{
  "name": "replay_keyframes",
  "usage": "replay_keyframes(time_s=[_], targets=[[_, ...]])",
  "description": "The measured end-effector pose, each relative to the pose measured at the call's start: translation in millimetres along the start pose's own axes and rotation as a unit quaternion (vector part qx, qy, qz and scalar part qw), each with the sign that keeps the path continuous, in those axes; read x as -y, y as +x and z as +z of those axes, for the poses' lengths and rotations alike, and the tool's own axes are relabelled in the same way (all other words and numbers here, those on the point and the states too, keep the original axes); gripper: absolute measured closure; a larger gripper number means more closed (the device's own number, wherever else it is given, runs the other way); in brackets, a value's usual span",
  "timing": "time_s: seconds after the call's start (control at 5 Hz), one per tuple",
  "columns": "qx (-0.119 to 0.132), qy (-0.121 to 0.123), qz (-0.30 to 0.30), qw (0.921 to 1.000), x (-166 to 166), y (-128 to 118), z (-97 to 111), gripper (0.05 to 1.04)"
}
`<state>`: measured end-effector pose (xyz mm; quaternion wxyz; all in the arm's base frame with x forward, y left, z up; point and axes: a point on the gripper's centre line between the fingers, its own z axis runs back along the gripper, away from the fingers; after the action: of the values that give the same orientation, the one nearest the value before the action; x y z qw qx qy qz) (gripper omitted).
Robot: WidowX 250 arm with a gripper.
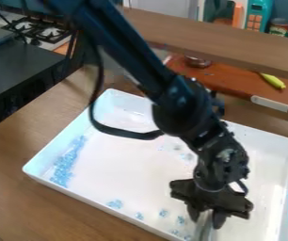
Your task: Sweep into pile
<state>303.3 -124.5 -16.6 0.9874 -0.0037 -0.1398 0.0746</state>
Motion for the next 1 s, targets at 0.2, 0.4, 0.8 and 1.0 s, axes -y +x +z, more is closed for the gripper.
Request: replay_keyframes(time_s=[0.2,0.4,0.8,1.0], targets=[[0.004,0.001,0.009,0.9999,-27.5,-2.1,1.4,0.701],[0.0,0.003,0.013,0.9999,-52.8,-7.3,2.8,0.701],[0.004,0.023,0.002,0.9997,-96.3,-4.8,0.4,0.701],[0.011,0.041,-0.002,0.9991,-117.7,4.8,-3.7,0.701]])
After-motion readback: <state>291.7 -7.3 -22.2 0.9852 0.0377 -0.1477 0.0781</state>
